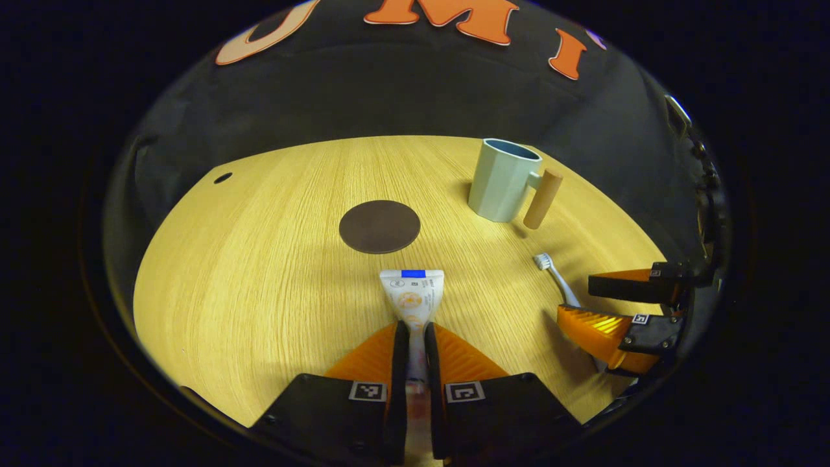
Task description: Put the toothbrush and toothpaste on the desktop into the cup, then pick up the cup and place it on the coaster on the desktop.
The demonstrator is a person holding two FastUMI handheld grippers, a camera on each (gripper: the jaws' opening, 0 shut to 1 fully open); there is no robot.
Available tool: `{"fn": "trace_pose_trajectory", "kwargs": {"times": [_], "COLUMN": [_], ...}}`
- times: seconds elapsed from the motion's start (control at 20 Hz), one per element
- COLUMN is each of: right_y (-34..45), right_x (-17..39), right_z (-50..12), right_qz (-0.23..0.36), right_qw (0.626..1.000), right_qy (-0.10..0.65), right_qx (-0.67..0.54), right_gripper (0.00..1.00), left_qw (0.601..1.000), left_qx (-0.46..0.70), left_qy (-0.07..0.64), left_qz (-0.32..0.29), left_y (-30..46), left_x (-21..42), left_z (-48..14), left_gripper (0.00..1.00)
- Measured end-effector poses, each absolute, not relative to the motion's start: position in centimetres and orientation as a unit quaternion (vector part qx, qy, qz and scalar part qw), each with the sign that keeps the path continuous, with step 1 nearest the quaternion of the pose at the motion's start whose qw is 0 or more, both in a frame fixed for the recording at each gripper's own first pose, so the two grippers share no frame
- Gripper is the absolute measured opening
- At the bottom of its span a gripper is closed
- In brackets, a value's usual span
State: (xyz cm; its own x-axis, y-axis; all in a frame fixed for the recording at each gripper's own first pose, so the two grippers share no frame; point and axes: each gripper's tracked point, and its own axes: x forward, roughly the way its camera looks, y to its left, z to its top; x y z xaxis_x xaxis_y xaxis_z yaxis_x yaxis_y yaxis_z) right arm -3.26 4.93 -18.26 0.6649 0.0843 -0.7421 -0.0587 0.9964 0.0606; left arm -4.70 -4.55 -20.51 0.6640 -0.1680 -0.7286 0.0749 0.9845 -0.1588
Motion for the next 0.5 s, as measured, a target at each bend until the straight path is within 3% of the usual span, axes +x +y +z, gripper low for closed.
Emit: {"fn": "trace_pose_trajectory", "kwargs": {"times": [0.15, 0.25, 0.4, 0.5], "right_y": [4.9, 4.95, 4.62, 4.69], "right_x": [-3.27, -3.28, -3.1, -3.26], "right_z": [-18.44, -18.55, -18.66, -18.56], "right_qz": [0.037, 0.035, 0.023, 0.027], "right_qw": [0.907, 0.905, 0.904, 0.902], "right_qy": [0.419, 0.422, 0.426, 0.427], "right_qx": [0.023, 0.026, 0.037, 0.05], "right_gripper": [0.71, 0.57, 0.22, 0.12], "left_qw": [0.911, 0.91, 0.911, 0.911], "left_qx": [-0.072, -0.078, -0.086, -0.094], "left_qy": [0.401, 0.401, 0.398, 0.395], "left_qz": [-0.065, -0.066, -0.066, -0.07], "left_y": [-4.41, -4.39, -4.37, -4.28], "left_x": [-4.6, -4.54, -4.53, -4.49], "left_z": [-20.29, -20.28, -20.18, -19.88], "left_gripper": [0.19, 0.2, 0.19, 0.2]}}
